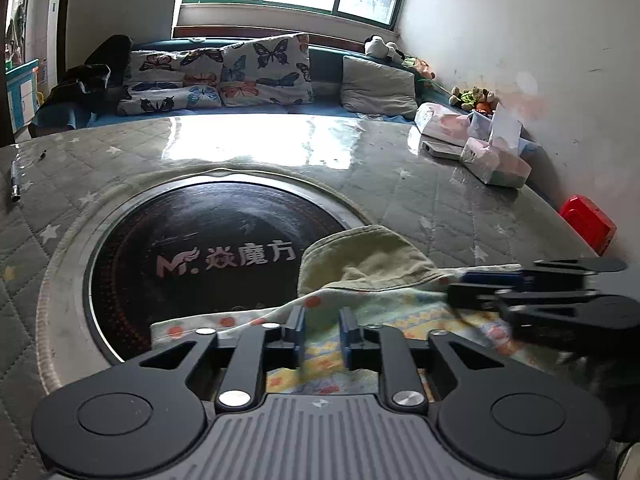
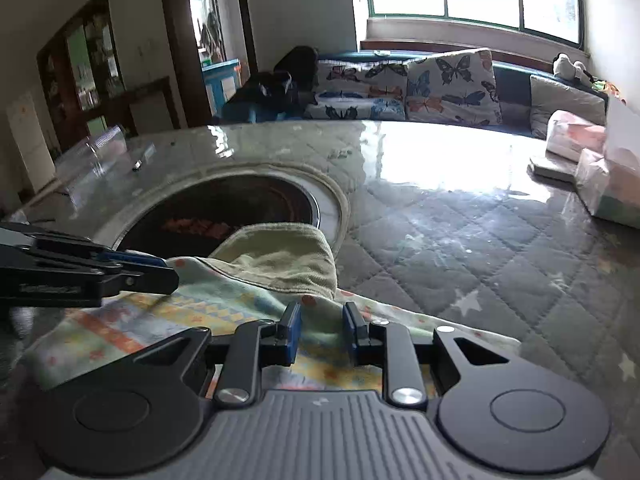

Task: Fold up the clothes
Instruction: 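Open the left gripper to release the shirt side onto the fold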

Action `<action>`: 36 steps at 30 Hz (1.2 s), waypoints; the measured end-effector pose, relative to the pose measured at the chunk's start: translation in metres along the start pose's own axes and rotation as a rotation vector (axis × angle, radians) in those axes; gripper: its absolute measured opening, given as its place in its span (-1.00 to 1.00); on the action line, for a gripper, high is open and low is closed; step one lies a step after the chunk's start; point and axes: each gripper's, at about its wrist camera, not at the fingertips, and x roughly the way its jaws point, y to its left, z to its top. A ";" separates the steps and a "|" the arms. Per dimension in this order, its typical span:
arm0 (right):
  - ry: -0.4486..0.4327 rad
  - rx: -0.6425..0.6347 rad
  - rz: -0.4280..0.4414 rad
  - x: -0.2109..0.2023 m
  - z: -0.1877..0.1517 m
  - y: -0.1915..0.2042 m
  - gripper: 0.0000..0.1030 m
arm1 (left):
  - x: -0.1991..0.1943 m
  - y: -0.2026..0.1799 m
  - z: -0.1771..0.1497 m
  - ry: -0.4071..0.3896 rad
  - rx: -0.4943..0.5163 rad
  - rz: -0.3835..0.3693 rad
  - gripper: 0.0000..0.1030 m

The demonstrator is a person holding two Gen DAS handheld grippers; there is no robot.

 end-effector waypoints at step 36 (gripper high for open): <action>-0.006 -0.166 0.067 -0.056 -0.042 0.047 0.14 | -0.045 -0.034 -0.053 -0.067 0.104 0.053 0.14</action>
